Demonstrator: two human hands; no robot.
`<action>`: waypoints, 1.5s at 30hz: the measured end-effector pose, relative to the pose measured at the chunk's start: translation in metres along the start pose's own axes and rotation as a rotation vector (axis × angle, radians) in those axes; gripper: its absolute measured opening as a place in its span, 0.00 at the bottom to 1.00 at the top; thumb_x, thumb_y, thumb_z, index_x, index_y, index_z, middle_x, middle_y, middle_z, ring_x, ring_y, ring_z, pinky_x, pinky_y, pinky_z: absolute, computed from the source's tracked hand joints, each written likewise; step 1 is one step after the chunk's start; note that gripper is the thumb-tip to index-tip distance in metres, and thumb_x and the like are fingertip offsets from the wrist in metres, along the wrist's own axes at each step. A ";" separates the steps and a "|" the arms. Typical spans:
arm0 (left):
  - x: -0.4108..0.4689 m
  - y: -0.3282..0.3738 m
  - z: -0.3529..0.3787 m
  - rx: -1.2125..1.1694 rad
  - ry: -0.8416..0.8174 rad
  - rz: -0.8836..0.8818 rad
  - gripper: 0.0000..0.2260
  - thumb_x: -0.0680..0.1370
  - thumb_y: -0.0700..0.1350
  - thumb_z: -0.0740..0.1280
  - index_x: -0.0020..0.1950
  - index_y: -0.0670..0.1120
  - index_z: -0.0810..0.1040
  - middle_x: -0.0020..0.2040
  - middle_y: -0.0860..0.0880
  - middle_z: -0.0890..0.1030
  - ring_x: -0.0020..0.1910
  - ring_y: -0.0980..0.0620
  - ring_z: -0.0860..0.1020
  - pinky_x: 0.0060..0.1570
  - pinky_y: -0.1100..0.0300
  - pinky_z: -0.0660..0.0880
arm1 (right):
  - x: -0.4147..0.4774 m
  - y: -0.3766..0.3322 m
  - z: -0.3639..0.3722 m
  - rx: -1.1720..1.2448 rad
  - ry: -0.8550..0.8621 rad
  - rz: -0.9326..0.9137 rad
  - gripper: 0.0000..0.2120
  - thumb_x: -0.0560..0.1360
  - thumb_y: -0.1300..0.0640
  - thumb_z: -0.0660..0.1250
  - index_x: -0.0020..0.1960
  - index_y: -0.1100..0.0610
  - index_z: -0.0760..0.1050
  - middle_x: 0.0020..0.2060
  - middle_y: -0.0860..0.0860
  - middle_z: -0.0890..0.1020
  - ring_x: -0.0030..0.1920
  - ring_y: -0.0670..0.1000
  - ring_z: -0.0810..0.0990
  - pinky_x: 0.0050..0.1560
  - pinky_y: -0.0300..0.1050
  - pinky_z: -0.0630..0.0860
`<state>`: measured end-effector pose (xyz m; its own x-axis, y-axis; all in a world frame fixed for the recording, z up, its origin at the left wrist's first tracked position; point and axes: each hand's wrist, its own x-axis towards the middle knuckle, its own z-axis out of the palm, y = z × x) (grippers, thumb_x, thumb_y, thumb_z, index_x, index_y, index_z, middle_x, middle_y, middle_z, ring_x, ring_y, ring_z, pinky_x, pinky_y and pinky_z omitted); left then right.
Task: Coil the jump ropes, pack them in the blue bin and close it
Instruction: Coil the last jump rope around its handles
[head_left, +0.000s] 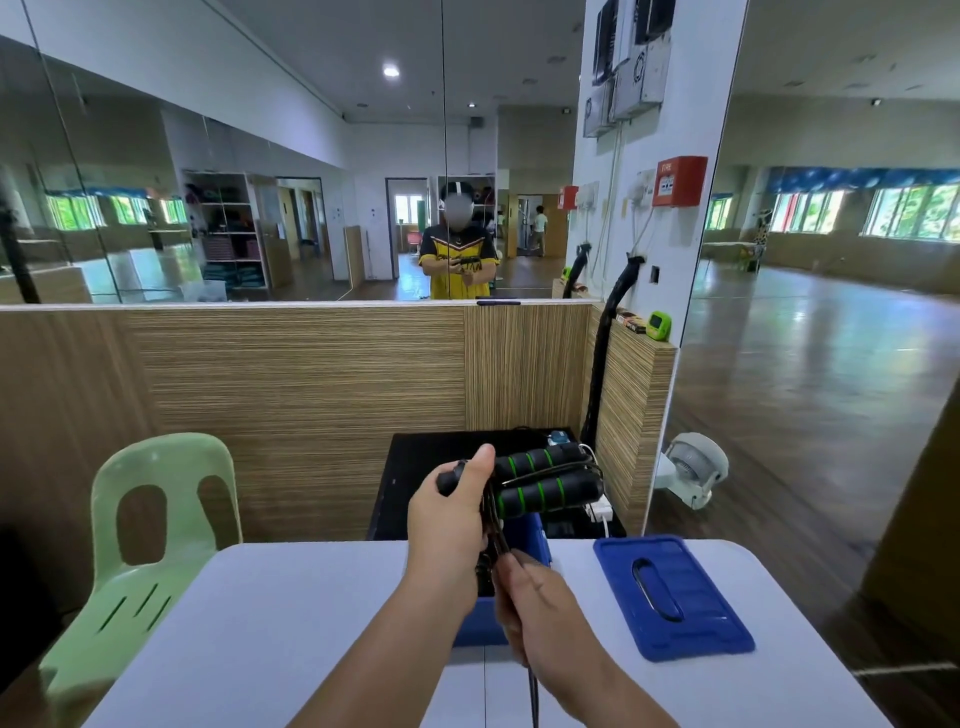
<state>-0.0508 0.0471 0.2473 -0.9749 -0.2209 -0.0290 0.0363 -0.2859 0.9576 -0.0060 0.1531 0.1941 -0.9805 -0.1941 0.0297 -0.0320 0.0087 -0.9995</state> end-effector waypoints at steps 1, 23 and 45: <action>0.000 0.002 0.000 0.006 0.000 -0.003 0.13 0.74 0.60 0.75 0.41 0.51 0.82 0.36 0.50 0.82 0.38 0.50 0.79 0.40 0.52 0.74 | 0.003 0.004 -0.004 -0.021 -0.016 -0.004 0.15 0.87 0.55 0.53 0.44 0.60 0.66 0.27 0.50 0.66 0.24 0.45 0.61 0.26 0.37 0.60; -0.013 0.011 -0.008 0.130 -0.154 -0.065 0.10 0.76 0.55 0.73 0.41 0.50 0.79 0.33 0.52 0.77 0.36 0.51 0.74 0.36 0.58 0.68 | 0.103 -0.110 -0.090 -0.883 -0.296 -0.048 0.20 0.73 0.51 0.76 0.31 0.54 0.69 0.29 0.52 0.67 0.31 0.50 0.64 0.32 0.40 0.63; 0.006 0.003 -0.012 0.116 0.031 0.002 0.18 0.78 0.56 0.72 0.49 0.40 0.82 0.43 0.41 0.85 0.42 0.47 0.83 0.31 0.60 0.77 | 0.021 -0.119 -0.028 -0.308 -0.166 0.055 0.11 0.80 0.58 0.57 0.42 0.57 0.75 0.27 0.49 0.69 0.25 0.47 0.60 0.24 0.38 0.58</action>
<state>-0.0540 0.0342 0.2463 -0.9675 -0.2505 -0.0344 0.0107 -0.1763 0.9843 -0.0283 0.1753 0.3138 -0.9382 -0.3421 -0.0527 -0.0613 0.3139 -0.9475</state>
